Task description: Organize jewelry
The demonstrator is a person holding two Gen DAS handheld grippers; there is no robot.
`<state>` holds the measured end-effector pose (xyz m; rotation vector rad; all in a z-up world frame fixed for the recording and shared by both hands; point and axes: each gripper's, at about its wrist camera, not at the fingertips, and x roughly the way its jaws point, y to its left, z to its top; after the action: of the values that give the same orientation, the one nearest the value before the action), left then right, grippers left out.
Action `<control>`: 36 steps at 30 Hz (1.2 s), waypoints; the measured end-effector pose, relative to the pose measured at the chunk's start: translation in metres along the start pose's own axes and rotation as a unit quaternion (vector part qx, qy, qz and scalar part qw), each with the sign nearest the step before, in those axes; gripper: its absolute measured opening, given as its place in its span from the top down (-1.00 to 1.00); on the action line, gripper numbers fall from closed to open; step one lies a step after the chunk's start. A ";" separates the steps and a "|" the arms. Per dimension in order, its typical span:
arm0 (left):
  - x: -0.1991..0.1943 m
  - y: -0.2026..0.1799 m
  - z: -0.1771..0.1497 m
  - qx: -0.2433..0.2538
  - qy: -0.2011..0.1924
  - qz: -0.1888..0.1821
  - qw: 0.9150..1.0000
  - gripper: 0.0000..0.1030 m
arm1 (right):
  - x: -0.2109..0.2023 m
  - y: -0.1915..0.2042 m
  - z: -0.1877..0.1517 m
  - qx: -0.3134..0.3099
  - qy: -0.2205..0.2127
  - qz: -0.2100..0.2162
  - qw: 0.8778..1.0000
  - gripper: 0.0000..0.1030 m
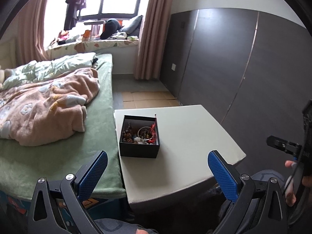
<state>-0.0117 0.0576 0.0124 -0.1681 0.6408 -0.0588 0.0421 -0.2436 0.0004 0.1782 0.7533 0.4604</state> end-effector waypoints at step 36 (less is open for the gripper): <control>0.001 0.003 -0.004 -0.010 -0.003 0.013 1.000 -0.99 | -0.006 0.002 -0.002 -0.009 -0.009 -0.024 1.000 -1.00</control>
<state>-0.0131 0.0596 0.0080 -0.1790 0.6384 -0.0278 0.0362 -0.2446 0.0026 0.1481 0.7335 0.4196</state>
